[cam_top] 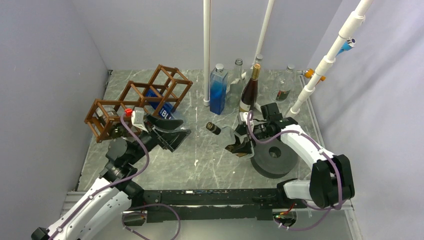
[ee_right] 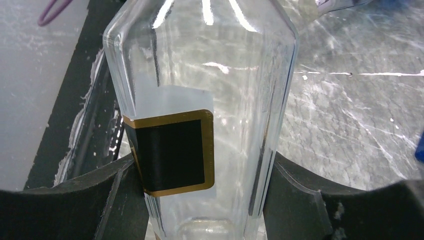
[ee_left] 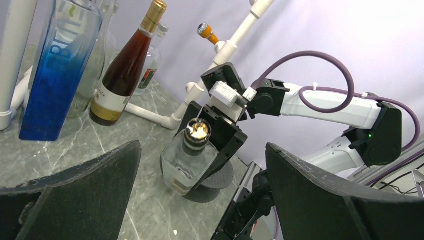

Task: Take the wine bottle off the wine rack
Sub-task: Place the wine bottle at the center of the board.

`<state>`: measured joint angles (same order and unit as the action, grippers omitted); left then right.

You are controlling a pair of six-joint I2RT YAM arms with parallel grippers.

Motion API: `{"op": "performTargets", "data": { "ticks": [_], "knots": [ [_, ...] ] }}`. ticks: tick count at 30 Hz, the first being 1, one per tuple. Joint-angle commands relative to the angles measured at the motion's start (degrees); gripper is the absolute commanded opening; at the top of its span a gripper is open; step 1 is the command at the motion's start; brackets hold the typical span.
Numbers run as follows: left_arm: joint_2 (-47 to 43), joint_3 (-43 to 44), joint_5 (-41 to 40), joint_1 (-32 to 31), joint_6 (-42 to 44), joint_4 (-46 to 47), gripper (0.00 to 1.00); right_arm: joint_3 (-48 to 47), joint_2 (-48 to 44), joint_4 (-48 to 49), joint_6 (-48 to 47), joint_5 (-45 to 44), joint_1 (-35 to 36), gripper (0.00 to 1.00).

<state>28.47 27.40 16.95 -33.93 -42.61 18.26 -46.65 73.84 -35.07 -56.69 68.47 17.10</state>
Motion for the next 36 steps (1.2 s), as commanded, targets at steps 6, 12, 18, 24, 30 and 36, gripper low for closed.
{"op": "performTargets", "data": {
  "ticks": [6,12,18,24,30,36],
  "knots": [
    [6.6,-2.2,2.6,0.3,0.1,14.9,1.00,0.8,-2.9,13.7,12.3,12.8,-3.1,0.00],
    [11.1,-3.2,1.2,-2.0,1.6,23.4,0.99,1.4,-2.8,17.4,16.7,13.9,-4.1,0.00],
    [16.9,-0.2,-5.0,-9.5,9.2,23.8,1.00,1.8,-2.6,18.8,18.5,14.1,-4.6,0.00],
    [21.9,1.2,-12.0,-13.9,13.2,27.2,1.00,1.9,-2.6,19.0,18.6,14.5,-4.8,0.00],
    [27.7,2.4,-16.6,-17.3,13.9,32.5,1.00,2.0,-2.6,19.1,18.7,14.6,-5.0,0.00],
    [31.8,4.4,-22.2,-20.7,15.1,32.6,0.99,2.0,-2.5,19.2,18.8,14.9,-5.1,0.00]
  ]
}}
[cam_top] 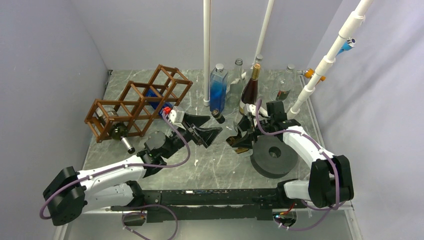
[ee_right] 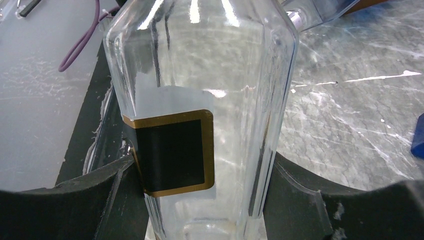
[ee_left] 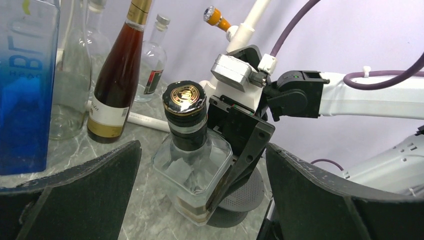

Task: Take the wine bottle off the wine rack
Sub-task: Place the wine bottle at the center of the board.

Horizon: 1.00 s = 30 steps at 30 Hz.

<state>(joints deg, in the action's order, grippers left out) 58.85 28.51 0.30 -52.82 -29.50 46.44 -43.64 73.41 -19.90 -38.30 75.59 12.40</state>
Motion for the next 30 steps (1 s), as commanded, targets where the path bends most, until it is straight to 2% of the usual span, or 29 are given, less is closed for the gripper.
{"op": "performTargets", "data": {
  "ticks": [1,11,18,20,25,28,30],
  "knots": [
    [1.8,3.7,-6.6,-2.3,1.9,4.0,0.99,-1.0,-2.1,4.1,0.5,7.7,-0.5,0.00],
    [5.7,10.5,-16.0,-4.9,-1.6,-6.0,0.91,-0.8,-2.0,4.7,1.0,8.0,-0.7,0.00],
    [8.4,17.5,-22.3,-6.3,-6.7,-18.5,0.82,-0.7,-2.1,4.9,1.2,8.1,-0.8,0.00],
    [9.0,18.4,-23.6,-6.9,-7.2,-19.4,0.76,-0.7,-2.0,4.9,1.3,8.1,-0.8,0.00],
    [10.1,20.1,-25.5,-7.7,-7.6,-21.3,0.68,-0.7,-2.0,5.3,1.6,8.1,-0.8,0.00],
    [10.9,20.5,-26.1,-8.0,-7.5,-20.8,0.64,-0.6,-2.0,5.5,1.9,8.2,-0.8,0.00],
    [11.4,20.7,-25.7,-8.1,-6.7,-19.8,0.58,-0.5,-2.0,5.7,2.1,8.2,-0.9,0.00]
  ]
}}
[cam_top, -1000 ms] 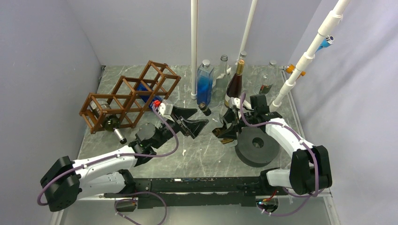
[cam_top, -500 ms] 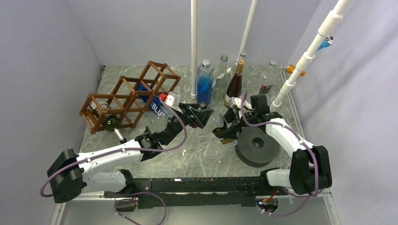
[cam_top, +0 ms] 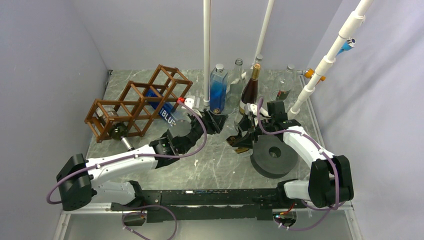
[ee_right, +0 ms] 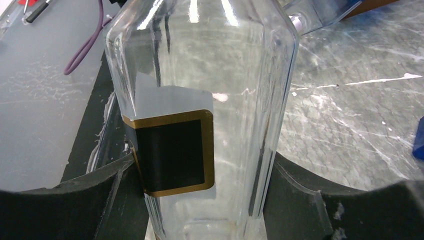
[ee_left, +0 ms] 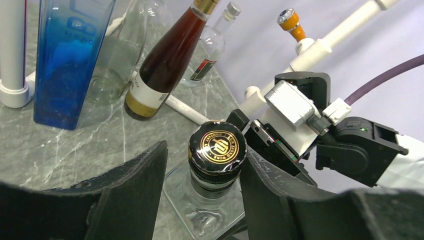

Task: Take the wine bottle off the wine rack
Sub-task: Place the wine bottle at the center of the board.

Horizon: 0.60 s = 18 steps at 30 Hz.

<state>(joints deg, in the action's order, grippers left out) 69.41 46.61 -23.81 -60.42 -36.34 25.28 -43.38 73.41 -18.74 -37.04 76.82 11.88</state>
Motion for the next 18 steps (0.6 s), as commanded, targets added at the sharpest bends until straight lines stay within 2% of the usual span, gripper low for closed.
{"op": "performTargets", "data": {
  "ticks": [1,4,9,11,16,18],
  "knots": [
    [1.2,2.8,-1.6,-0.6,0.5,1.6,0.55,-0.7,-2.0,4.6,0.9,7.0,-0.4,0.00],
    [2.1,3.8,-1.4,-0.9,1.3,1.6,0.54,-0.7,-2.0,4.8,1.0,7.1,-0.4,0.00],
    [3.0,4.5,-0.4,-1.0,2.1,2.3,0.44,-0.7,-2.0,4.8,1.1,7.1,-0.5,0.00],
    [3.4,4.9,-0.1,-1.0,2.1,1.8,0.42,-0.7,-2.1,4.8,1.1,7.1,-0.6,0.00],
    [4.0,5.3,1.7,-1.0,3.3,2.2,0.31,-0.7,-1.9,4.9,1.1,6.9,-0.7,0.00],
    [4.2,6.0,2.0,-1.0,3.7,1.3,0.21,-0.6,-1.9,4.9,1.0,6.7,-0.8,0.00]
  ]
}}
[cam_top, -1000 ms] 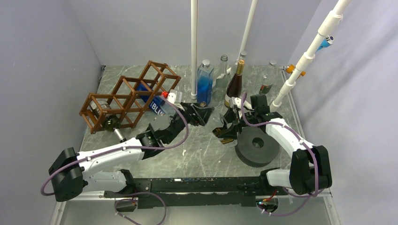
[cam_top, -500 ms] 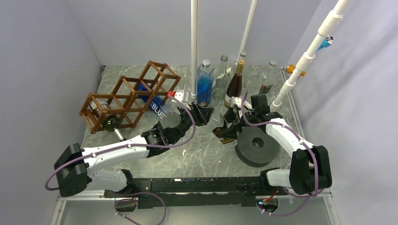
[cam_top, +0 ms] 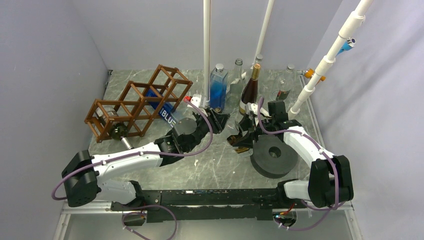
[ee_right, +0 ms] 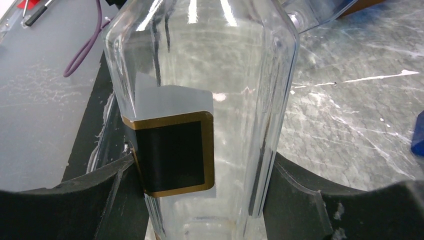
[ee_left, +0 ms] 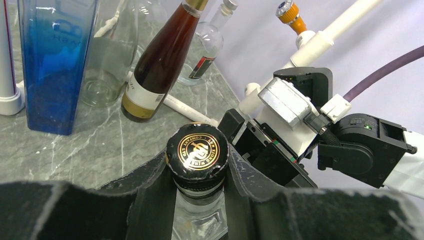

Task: Take the wine bottle off the wine rack
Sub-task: Place the wine bottle at the center of the board.

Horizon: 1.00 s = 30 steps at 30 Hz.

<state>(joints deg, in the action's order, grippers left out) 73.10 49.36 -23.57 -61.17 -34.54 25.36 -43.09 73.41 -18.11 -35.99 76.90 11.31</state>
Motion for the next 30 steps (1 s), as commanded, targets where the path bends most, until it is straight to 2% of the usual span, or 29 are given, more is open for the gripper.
{"op": "performTargets", "data": {
  "ticks": [1,3,4,6,8,11,14,21,26,28,30],
  "knots": [
    [0.7,3.6,2.1,-0.3,2.4,1.1,0.15,-0.8,-1.9,4.3,0.0,6.5,-0.2,0.00],
    [0.8,4.1,2.8,-0.3,3.2,1.0,0.00,-0.6,-2.0,4.4,0.0,6.1,-0.2,0.00],
    [0.6,4.6,3.0,-0.3,3.3,0.5,0.00,-0.6,-1.9,4.4,-0.2,5.7,-0.2,0.00],
    [0.1,5.0,4.3,-0.3,4.7,1.0,0.00,-0.3,-2.0,4.3,-0.6,5.1,-0.1,0.08],
    [-0.5,5.6,5.0,-0.3,5.7,1.3,0.00,-0.4,-2.1,3.3,-1.9,4.6,-0.2,0.23],
    [-0.6,7.7,4.8,-0.3,7.4,-0.2,0.00,-0.5,-2.5,1.7,-2.9,3.6,-0.2,0.52],
    [-0.2,8.4,5.0,-0.3,9.7,1.0,0.00,-0.6,-3.0,1.3,-2.8,2.8,-0.2,0.68],
    [0.5,10.0,5.4,-0.2,14.2,3.1,0.00,-1.6,-3.7,-1.1,-3.8,1.9,-0.2,0.86],
    [0.1,12.3,4.8,-0.2,18.3,2.1,0.00,-2.8,-4.1,-5.2,-7.7,1.9,-0.3,0.93],
    [-0.1,13.1,4.3,-0.1,20.1,1.3,0.00,-3.4,-4.3,-7.4,-10.1,1.7,-0.7,0.99],
    [-0.3,13.7,3.8,0.0,21.9,0.5,0.00,-4.2,-4.5,-10.8,-13.2,1.2,-1.4,1.00]
  ]
}}
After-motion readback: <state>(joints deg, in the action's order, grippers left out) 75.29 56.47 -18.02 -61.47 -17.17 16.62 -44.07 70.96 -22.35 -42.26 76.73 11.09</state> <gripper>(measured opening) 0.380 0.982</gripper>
